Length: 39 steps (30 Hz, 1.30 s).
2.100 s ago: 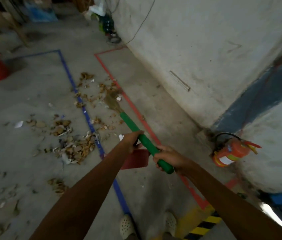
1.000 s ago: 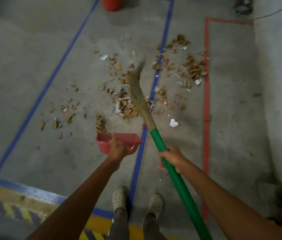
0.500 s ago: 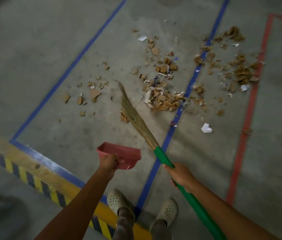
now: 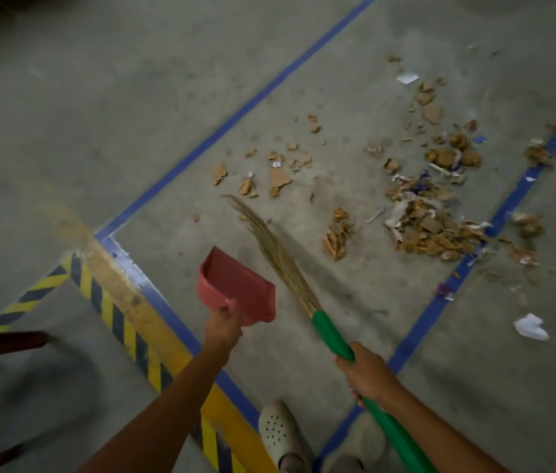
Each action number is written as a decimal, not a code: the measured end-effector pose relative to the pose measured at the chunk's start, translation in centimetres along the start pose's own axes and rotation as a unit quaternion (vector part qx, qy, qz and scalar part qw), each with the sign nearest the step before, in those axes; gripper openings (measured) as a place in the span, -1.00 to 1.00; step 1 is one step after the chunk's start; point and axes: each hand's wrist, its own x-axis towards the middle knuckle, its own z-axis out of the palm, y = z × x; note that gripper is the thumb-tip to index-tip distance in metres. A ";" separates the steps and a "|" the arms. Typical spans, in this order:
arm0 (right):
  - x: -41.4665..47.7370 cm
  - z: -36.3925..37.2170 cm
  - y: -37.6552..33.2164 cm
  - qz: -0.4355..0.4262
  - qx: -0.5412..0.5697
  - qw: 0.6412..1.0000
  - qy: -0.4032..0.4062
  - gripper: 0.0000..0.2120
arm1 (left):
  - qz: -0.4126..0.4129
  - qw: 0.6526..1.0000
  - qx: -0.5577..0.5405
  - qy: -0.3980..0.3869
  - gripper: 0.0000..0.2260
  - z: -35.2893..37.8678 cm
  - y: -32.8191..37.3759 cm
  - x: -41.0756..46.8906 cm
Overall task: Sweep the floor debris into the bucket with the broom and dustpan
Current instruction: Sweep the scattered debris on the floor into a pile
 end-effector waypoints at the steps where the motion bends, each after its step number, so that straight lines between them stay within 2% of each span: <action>1: 1.0 0.4 -1.1 -0.002 -0.006 1.000 -0.002 -0.80 | 0.002 1.000 0.001 0.013 -0.63 -0.7 -0.2 0.9; 7: 7.5 1.5 -7.5 -0.030 -0.074 0.996 -0.029 -0.73 | -0.003 0.997 -0.006 0.075 -0.51 -3.7 -0.2 5.8; 11: 13.5 4.1 -12.1 -0.066 -0.135 0.987 -0.060 -0.66 | -0.016 0.993 -0.037 0.108 -0.68 -4.9 -1.0 12.0; 17: 24.1 11.1 -17.8 -0.086 -0.195 0.974 -0.079 -0.57 | -0.026 0.989 -0.043 0.140 -0.58 -6.7 -4.2 22.3; 22: 30.9 15.3 -20.1 -0.040 -0.151 0.987 -0.047 -0.58 | -0.043 0.990 -0.029 0.129 -0.63 -7.1 -6.0 28.8; 26: 33.2 15.8 -18.4 0.002 -0.104 0.995 -0.006 -0.56 | -0.009 0.991 0.003 0.132 -0.69 -6.1 -5.5 31.7; 30: 33.7 14.0 -15.1 0.051 0.006 0.998 0.030 -0.59 | 0.006 0.995 0.025 0.099 -0.74 -5.0 -4.0 32.3; 34: 32.6 10.4 -12.1 0.095 0.138 0.983 0.069 -0.65 | 0.012 0.998 0.017 0.053 -0.72 -4.0 -2.2 32.0; 36: 31.5 8.5 -11.6 0.086 0.175 0.976 0.093 -0.70 | 0.015 0.999 -0.003 0.037 -0.70 -3.2 -0.8 31.7; 39: 29.4 6.7 -11.8 0.042 0.173 0.975 0.131 -0.74 | 0.022 0.999 -0.018 0.017 -0.71 -1.4 1.2 31.2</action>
